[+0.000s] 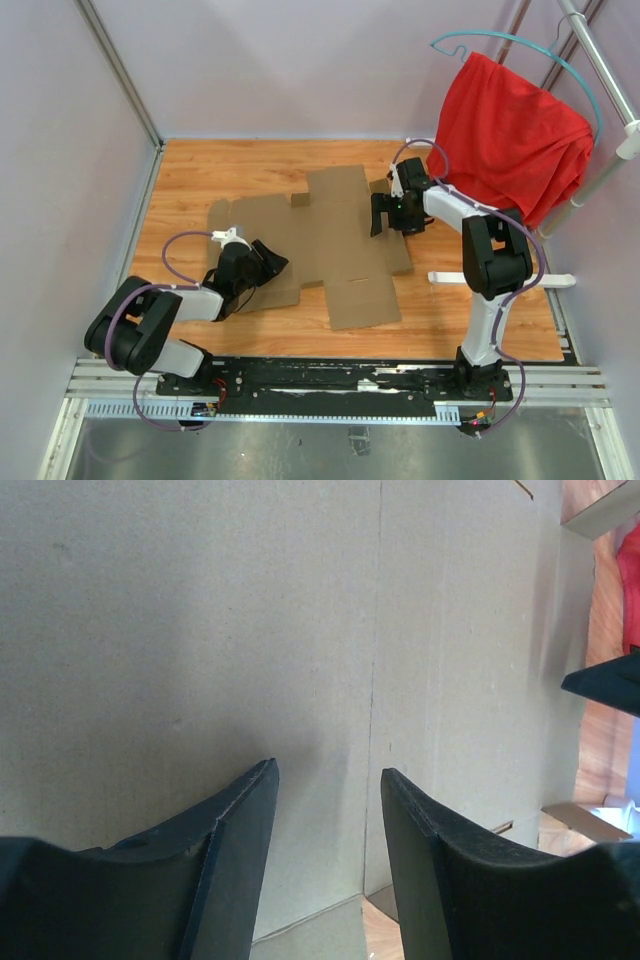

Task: Fold the paper box

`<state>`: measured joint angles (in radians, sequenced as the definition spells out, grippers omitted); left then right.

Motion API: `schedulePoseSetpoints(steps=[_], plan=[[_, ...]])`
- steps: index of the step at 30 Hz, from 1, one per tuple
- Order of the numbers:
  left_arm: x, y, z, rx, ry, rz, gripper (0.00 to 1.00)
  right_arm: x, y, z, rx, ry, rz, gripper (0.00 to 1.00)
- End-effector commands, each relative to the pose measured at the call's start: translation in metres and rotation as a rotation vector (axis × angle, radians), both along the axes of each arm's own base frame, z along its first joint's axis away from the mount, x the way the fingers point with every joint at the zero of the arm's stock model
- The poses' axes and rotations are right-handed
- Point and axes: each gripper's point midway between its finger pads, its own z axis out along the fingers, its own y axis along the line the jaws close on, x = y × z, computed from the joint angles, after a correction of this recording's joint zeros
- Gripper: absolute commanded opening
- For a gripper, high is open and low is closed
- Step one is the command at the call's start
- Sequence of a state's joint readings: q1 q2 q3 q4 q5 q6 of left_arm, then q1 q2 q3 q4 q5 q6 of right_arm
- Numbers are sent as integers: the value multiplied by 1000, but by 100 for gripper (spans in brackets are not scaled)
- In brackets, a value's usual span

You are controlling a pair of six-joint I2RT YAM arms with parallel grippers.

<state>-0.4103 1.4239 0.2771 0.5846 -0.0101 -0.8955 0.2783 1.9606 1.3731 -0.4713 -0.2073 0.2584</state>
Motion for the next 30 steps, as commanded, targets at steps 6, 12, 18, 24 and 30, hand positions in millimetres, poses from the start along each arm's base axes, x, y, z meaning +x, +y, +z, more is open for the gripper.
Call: schedulePoseSetpoints(steps=[6,12,18,24,30], plan=[[-95,32,-86,185,403,-50,54,-16,41,24,287,-42,126,91],[-96,25,-86,183,403,-62,54,-22,49,44,293,-58,176,81],[-99,19,-89,180,409,-73,54,-23,52,43,265,-37,193,68],[-102,18,-92,187,418,-78,54,-20,43,27,166,-15,163,68],[-104,18,-94,187,425,-82,54,-18,28,7,-31,20,148,67]])
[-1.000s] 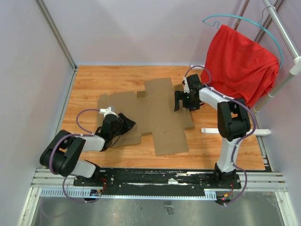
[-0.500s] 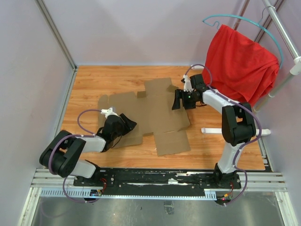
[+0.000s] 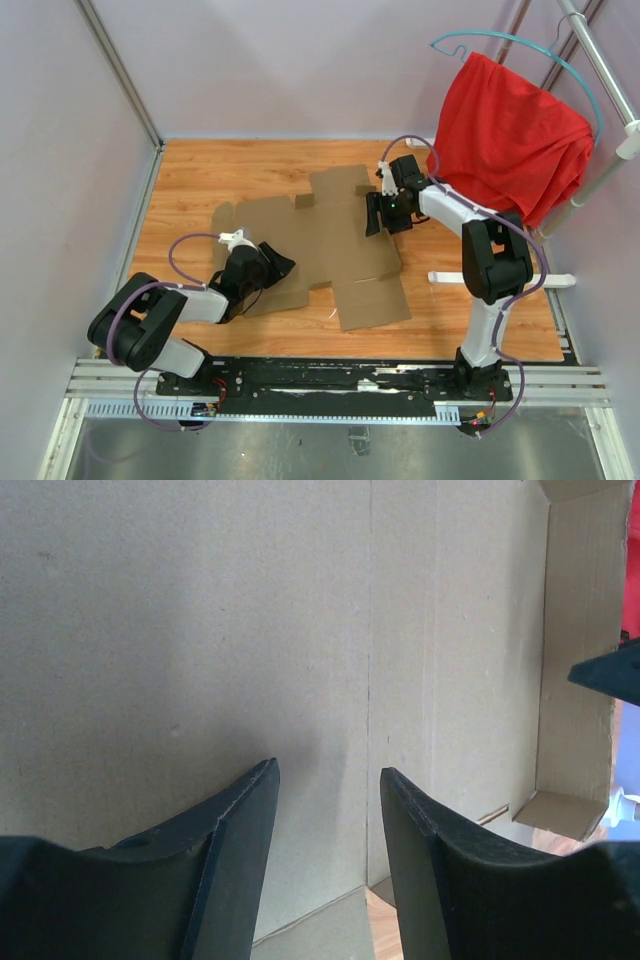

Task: Fold the paper box

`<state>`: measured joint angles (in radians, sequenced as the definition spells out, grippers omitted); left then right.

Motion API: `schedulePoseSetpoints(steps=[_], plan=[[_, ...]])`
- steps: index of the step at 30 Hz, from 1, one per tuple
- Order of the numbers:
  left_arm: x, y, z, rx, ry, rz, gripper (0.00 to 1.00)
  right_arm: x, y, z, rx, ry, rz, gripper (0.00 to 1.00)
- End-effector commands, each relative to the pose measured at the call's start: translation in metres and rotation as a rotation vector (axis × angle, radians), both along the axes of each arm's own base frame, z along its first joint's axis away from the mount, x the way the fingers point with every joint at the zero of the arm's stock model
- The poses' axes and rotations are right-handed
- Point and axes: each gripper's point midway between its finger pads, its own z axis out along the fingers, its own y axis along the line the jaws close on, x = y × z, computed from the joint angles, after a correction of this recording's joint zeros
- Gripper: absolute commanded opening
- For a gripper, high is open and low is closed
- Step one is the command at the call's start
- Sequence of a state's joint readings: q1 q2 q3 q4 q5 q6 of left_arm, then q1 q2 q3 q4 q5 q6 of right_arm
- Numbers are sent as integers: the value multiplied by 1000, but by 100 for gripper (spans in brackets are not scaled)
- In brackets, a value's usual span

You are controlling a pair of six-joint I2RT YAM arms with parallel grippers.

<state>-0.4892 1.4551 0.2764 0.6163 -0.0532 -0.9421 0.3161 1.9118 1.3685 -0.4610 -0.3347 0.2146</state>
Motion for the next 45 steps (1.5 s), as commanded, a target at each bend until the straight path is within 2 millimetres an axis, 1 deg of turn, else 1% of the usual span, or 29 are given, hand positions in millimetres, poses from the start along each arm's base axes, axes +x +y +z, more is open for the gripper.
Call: schedulePoseSetpoints(steps=[1,2,3,4,5,6,7,9,11,13,16,20,22,26,28,30,31,33,34,36,39,42,44,45], plan=[[-97,36,-90,204,416,-70,54,-7,-9,-18,-169,46,12,64],[-97,35,-90,204,415,-72,54,-6,-10,-18,-187,43,8,60],[-98,35,-90,204,417,-71,54,-7,-13,-27,-208,64,6,54],[-98,35,-90,203,416,-71,54,-6,-15,-29,-225,67,0,48],[-98,35,-90,201,415,-72,54,-5,-17,-30,-242,68,-5,41],[-98,35,-90,201,415,-72,54,-4,-19,-30,-255,65,-8,30],[-98,34,-90,201,414,-73,54,-2,-21,-29,-269,62,-10,24],[-98,33,-89,200,414,-76,54,0,-26,-27,-309,60,-14,15],[-98,32,-88,196,411,-77,54,4,-33,-19,-352,42,-21,8],[-98,30,-87,191,409,-82,54,8,-38,-8,-395,14,-22,5],[-99,23,-84,174,403,-96,54,15,-45,17,-473,-48,-19,1],[-100,5,-73,134,380,-128,54,21,-51,68,-577,-166,-1,1],[-101,-7,-66,118,367,-153,54,24,-52,88,-650,-232,30,1],[-104,-31,-51,90,333,-196,54,19,-42,125,-776,-359,91,1],[-105,-44,-41,78,312,-219,54,12,-28,141,-837,-426,139,1],[-105,-50,-31,71,288,-223,54,6,-17,157,-905,-494,175,1],[-103,-50,-25,72,267,-218,54,3,-13,166,-935,-524,188,1],[-96,-44,-9,79,213,-187,55,-5,-5,180,-979,-574,205,1],[-91,-37,1,93,173,-149,56,-10,0,186,-990,-596,215,1],[-80,-22,28,104,83,-79,58,-18,6,198,-1007,-636,219,1],[-70,1,82,76,-75,14,60,-31,14,212,-1016,-692,232,1],[-67,28,139,12,-237,115,62,-39,22,226,-1038,-760,235,1],[-68,45,168,-26,-327,173,62,-43,28,231,-1043,-805,251,1],[-69,53,179,-29,-364,191,62,-45,31,231,-1046,-819,268,1]])
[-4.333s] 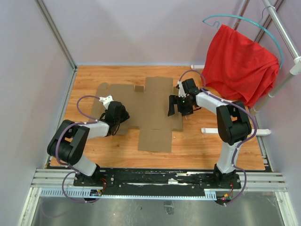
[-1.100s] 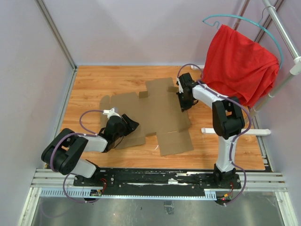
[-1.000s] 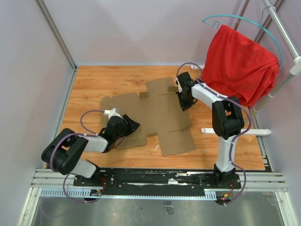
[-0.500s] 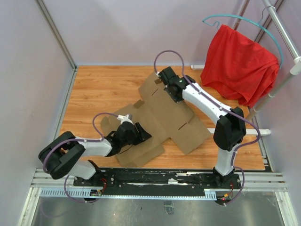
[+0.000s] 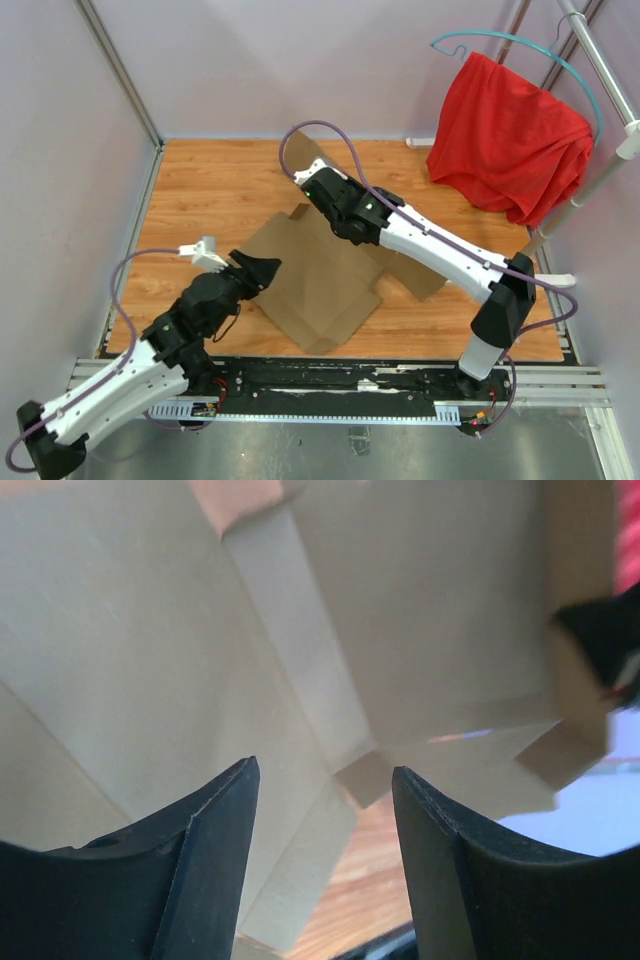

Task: Fold the paper box

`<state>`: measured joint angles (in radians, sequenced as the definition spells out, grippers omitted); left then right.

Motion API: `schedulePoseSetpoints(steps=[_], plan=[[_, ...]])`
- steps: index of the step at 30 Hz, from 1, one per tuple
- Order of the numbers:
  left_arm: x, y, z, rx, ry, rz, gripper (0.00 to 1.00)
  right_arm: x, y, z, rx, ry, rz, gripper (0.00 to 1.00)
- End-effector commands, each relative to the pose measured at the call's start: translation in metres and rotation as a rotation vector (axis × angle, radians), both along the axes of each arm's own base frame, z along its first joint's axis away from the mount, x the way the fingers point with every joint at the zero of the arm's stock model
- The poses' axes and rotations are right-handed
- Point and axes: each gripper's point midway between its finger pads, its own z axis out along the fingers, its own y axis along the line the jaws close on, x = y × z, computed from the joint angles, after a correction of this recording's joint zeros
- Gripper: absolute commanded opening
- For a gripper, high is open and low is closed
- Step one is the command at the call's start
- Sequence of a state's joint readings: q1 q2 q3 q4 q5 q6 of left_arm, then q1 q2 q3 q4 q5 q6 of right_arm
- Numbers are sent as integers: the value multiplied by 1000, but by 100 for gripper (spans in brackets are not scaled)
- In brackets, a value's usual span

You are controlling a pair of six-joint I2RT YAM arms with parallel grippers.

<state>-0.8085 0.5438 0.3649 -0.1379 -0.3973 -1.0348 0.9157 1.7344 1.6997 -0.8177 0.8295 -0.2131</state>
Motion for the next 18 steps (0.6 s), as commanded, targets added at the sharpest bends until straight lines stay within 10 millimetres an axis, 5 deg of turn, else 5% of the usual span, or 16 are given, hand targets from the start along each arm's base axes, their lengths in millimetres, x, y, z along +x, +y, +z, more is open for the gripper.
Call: schedulePoseSetpoints(steps=[1,4,8,15,18], plan=[[2,54,38,68,-134,188,62,-8,4,28,-55,-131,36,1],[8,61,48,156,-155,216,64,-12,13,9,-103,-125,93,1],[27,44,63,309,-136,172,71,-14,20,-20,-128,-69,129,1],[84,25,110,384,-102,77,74,-23,25,-48,-89,23,185,1],[110,46,135,390,-145,152,77,-27,29,-50,-21,45,211,1]])
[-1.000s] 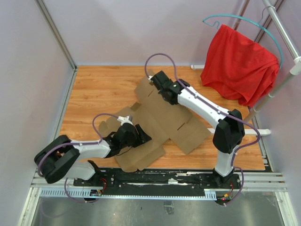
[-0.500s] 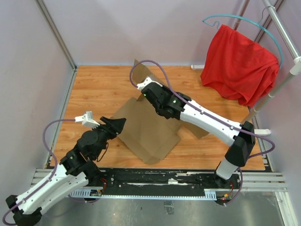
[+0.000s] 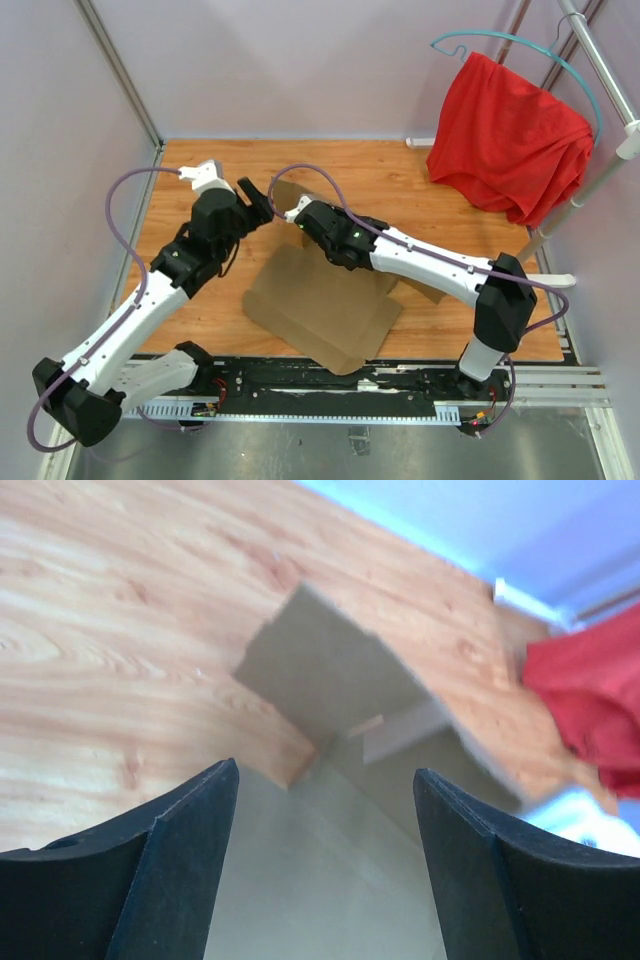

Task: Fold the paper box

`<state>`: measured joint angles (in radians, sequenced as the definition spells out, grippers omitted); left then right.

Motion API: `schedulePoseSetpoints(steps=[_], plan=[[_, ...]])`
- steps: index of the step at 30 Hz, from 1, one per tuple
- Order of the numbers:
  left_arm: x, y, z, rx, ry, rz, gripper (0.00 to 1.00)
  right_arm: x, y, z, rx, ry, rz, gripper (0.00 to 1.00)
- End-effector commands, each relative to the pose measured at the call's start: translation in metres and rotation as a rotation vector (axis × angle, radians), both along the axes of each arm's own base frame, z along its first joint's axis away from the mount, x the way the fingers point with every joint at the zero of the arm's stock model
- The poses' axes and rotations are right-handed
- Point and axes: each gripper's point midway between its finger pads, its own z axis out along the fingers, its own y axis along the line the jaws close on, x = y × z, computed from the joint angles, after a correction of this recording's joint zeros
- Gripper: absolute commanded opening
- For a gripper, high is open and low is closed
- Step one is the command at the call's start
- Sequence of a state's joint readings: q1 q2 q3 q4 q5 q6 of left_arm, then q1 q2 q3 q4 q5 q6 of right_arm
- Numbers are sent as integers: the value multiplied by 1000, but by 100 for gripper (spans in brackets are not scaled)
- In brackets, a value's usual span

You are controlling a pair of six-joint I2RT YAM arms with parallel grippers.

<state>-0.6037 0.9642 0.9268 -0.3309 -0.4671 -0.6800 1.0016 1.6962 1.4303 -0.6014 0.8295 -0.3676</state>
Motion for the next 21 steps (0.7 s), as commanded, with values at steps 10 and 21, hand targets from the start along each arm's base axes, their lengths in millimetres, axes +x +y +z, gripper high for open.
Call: schedulePoseSetpoints(steps=[10,21], plan=[[115,80,-18,-156,34,32,76,-24,17,16,294,104,131,1],[132,53,-80,-283,14,-117,68,-18,13,-22,180,156,81,1]])
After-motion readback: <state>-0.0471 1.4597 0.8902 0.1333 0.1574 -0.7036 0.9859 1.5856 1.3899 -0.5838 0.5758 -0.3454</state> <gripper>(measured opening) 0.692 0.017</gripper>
